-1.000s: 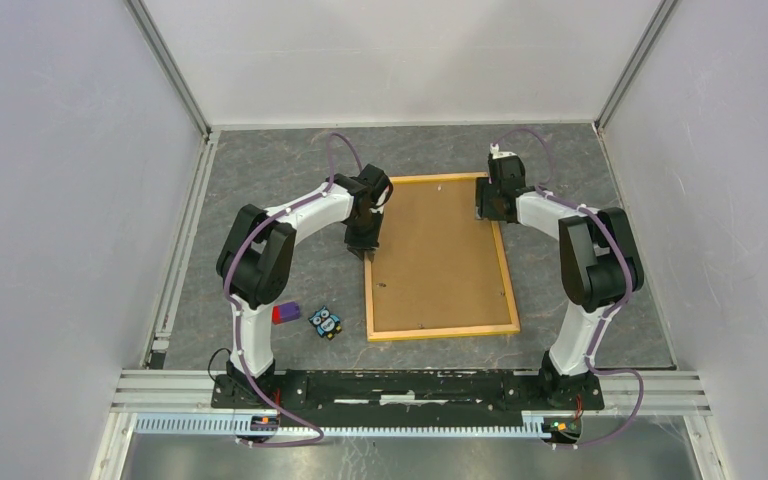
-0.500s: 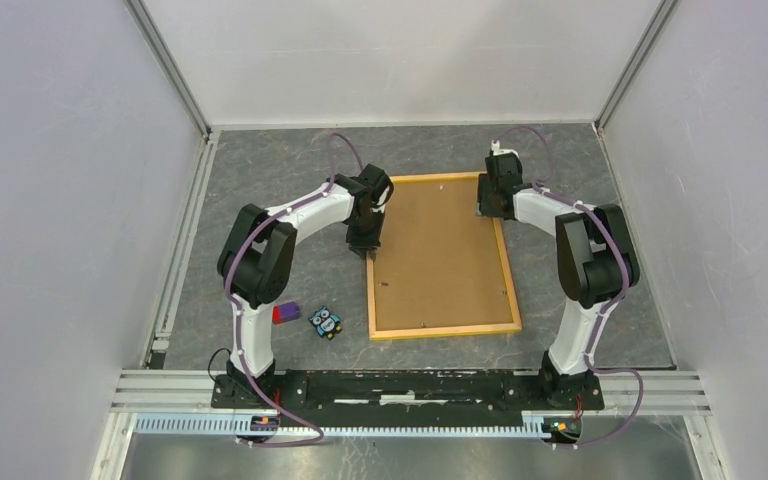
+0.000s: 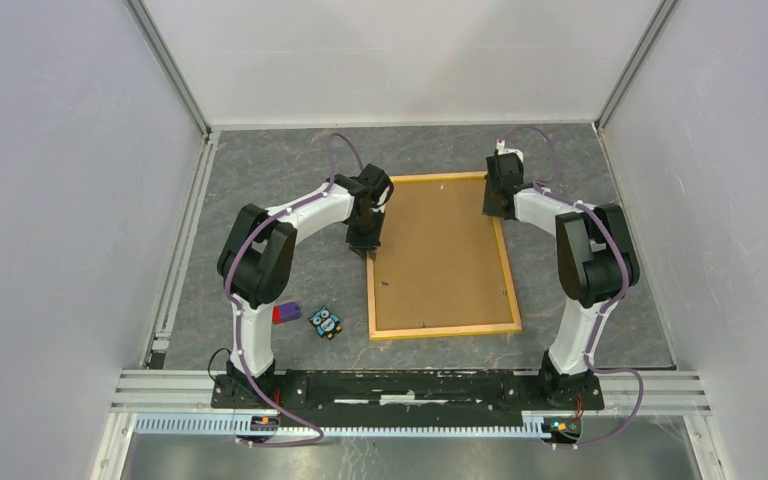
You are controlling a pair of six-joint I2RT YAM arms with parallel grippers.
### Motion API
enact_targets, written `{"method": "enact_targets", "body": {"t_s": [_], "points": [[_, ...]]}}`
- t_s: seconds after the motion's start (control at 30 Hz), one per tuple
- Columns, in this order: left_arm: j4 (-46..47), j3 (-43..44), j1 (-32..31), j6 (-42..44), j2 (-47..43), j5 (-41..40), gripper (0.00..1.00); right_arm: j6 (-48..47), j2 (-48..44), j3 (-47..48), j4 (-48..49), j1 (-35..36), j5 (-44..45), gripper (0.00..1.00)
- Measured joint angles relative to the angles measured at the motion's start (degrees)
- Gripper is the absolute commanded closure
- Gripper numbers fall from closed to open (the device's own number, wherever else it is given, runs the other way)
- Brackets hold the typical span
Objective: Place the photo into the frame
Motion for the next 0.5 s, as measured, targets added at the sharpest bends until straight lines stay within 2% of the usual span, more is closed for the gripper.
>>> {"method": "enact_targets", "body": {"t_s": [0.13, 0.33, 0.43, 0.5], "points": [[0.0, 0.0, 0.0, 0.0, 0.0, 0.0, 0.98, 0.7, 0.0, 0.0, 0.0, -0.1, 0.0, 0.69], [0.0, 0.0, 0.0, 0.0, 0.0, 0.1, 0.98, 1.8, 0.0, -0.1, 0.3, -0.4, -0.2, 0.8], [0.0, 0.0, 0.0, 0.0, 0.0, 0.0, 0.98, 1.8, 0.0, -0.1, 0.3, -0.4, -0.4, 0.8], [0.0, 0.0, 0.0, 0.0, 0.0, 0.0, 0.98, 1.7, 0.0, -0.1, 0.2, -0.6, -0.4, 0.75]]}}
